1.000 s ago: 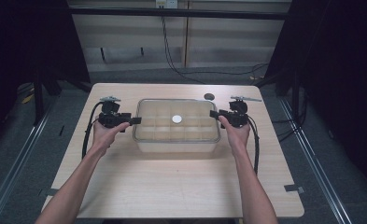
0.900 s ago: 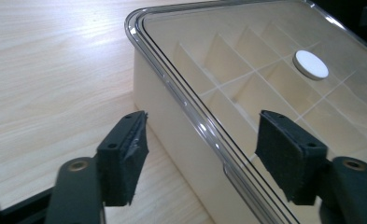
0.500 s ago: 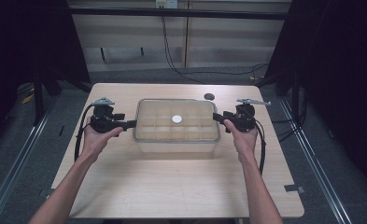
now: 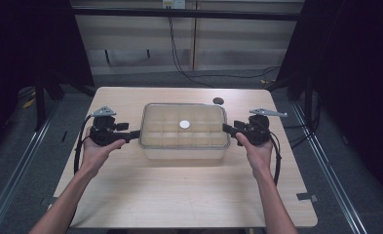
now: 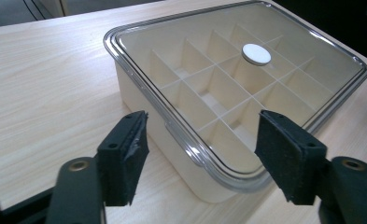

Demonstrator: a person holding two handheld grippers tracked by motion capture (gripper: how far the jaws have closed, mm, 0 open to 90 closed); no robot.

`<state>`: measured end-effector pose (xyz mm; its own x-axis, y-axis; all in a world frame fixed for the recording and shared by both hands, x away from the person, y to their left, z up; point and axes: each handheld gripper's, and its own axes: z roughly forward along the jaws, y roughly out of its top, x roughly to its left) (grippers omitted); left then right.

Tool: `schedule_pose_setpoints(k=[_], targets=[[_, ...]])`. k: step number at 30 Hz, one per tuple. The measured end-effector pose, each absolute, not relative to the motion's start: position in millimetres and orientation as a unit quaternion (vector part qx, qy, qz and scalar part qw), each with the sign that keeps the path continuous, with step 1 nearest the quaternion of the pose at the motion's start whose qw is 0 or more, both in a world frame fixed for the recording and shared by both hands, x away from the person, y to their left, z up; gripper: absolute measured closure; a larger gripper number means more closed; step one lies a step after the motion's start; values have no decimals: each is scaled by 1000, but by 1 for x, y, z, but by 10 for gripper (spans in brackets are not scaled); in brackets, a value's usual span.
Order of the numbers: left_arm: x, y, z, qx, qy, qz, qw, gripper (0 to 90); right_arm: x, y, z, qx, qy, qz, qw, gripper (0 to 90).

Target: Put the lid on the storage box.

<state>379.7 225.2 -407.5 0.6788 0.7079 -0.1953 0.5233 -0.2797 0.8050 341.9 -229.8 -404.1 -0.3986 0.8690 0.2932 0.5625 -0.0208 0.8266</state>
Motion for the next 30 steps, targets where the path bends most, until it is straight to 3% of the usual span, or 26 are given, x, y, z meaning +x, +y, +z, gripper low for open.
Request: schedule_pose_setpoints(k=[10,30], targets=[[356,236,-412,792,385,97,463,375,313,-232,-404,510,689,489,162,415],[314,259,-429,803,388,94,442,275,263,-238,-414,508,700,475,162,330]])
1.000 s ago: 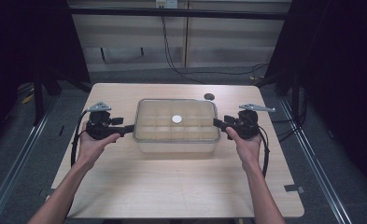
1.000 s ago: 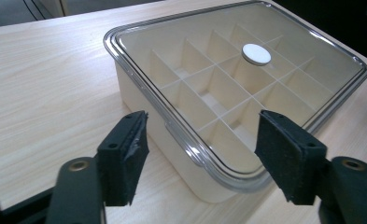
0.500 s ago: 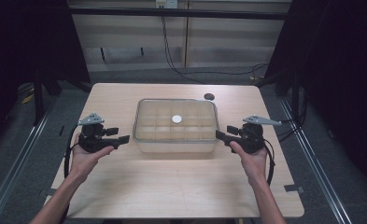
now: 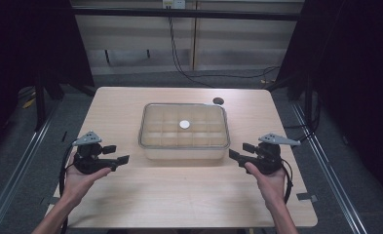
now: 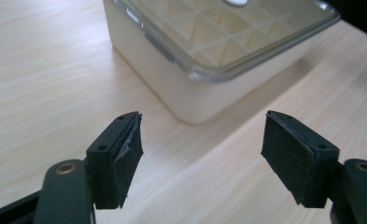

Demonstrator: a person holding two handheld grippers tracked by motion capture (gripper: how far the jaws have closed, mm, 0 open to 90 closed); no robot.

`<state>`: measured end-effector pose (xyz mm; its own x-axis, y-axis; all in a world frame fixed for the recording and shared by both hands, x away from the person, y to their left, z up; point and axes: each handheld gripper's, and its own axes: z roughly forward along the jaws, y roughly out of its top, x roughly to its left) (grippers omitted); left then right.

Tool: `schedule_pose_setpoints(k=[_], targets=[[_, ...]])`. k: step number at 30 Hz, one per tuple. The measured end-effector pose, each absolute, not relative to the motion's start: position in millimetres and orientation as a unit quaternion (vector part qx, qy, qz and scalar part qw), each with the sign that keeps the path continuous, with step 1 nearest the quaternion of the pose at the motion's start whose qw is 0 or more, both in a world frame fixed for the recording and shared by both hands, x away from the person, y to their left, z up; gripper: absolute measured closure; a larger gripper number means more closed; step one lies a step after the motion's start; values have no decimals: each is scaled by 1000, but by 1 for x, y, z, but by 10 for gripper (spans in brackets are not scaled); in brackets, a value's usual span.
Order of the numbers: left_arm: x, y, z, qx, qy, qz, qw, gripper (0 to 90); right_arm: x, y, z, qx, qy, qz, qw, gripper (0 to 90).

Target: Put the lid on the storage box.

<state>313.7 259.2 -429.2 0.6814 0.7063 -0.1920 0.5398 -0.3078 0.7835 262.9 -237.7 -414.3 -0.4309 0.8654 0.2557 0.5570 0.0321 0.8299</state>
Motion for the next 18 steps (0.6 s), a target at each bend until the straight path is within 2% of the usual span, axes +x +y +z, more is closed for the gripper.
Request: schedule_pose_setpoints(k=[18], targets=[[257,264,-458,817,391,86,414,256,206,-256,-447,536,688,464,153,290]])
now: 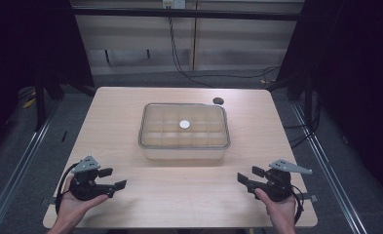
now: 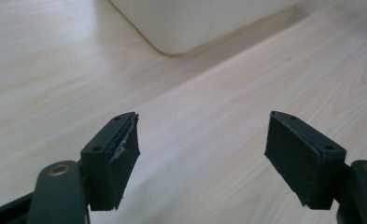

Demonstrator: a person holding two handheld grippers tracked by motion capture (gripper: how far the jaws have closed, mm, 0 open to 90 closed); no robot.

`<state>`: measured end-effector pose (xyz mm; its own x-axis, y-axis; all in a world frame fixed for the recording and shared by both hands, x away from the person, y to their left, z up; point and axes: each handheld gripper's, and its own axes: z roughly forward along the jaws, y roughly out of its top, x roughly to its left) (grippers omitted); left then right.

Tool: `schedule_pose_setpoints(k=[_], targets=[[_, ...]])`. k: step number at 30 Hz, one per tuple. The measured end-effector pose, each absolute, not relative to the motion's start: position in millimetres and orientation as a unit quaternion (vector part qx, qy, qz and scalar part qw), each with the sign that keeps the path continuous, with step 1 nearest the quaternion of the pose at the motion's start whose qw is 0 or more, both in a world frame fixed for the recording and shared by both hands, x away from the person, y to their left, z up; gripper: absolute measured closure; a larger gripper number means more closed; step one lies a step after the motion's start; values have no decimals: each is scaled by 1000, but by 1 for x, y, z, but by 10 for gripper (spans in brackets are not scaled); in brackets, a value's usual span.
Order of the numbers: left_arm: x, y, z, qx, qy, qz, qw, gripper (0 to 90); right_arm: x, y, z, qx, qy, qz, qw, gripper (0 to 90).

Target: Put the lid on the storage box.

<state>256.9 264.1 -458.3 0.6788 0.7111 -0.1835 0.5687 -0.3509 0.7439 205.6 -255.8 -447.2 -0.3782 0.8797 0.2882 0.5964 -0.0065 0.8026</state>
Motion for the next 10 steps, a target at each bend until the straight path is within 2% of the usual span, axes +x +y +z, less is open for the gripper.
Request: schedule_pose_setpoints(k=[10], targets=[[243,272,-475,820,403,72,400,238,193,-266,-467,554,681,452,158,274]])
